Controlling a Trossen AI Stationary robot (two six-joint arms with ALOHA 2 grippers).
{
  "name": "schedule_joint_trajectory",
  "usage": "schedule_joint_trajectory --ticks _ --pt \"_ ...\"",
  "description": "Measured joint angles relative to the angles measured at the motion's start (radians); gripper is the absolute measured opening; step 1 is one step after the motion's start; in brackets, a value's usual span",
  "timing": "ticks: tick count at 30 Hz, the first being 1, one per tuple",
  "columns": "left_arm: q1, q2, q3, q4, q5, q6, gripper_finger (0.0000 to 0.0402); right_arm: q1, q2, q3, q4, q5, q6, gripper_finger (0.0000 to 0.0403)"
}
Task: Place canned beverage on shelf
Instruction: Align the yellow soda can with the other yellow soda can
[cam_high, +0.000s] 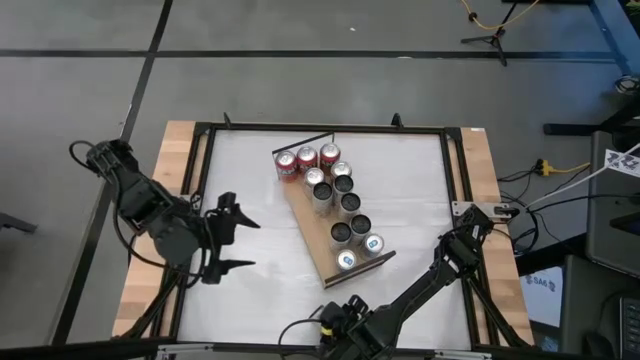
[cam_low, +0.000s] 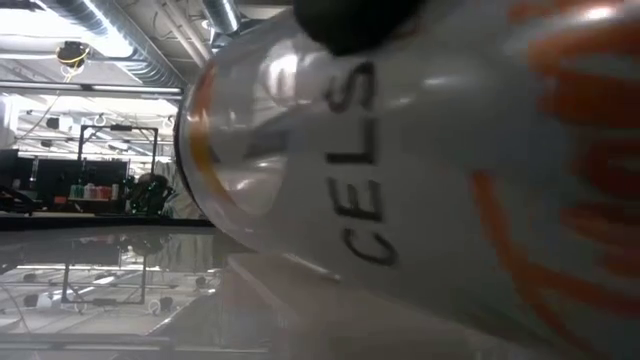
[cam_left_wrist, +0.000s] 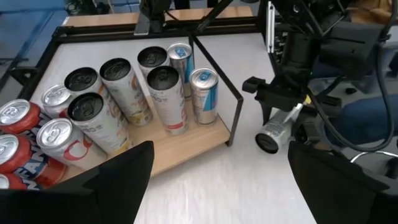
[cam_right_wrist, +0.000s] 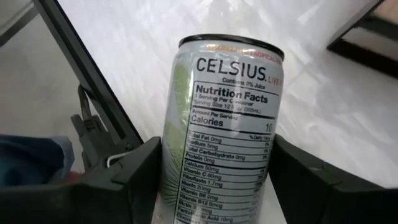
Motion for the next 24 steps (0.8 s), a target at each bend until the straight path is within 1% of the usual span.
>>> schedule_joint_trajectory --ticks 3,6,10,16,21,24 --pt "-0.008 -0.002 0.0 0.0 0.0 0.001 0.0363 0.0 -0.001 0.0 0.004 0.027 -0.001 0.0246" --pt "-0.012 -0.002 0.0 0.0 0.0 0.0 0.0363 -0.003 -0.002 0.001 0.002 0.028 -0.001 0.0246" --pt "-0.012 -0.001 0.0 0.0 0.001 -0.008 0.0363 -0.015 -0.003 -0.004 0.005 -0.014 0.001 0.025" --pt "-0.019 0.015 0.0 0.0 0.011 -0.034 0.0363 -0.027 -0.003 -0.005 0.009 -0.043 -0.024 0.0243" --pt "-0.042 0.051 0.0 0.0 0.016 -0.028 0.0363 -0.04 -0.003 -0.006 0.005 -0.114 -0.024 0.0257" --pt "-0.052 0.069 0.0 0.0 0.016 -0.027 0.0363 -0.048 -0.003 -0.006 0.004 -0.153 -0.03 0.0258"
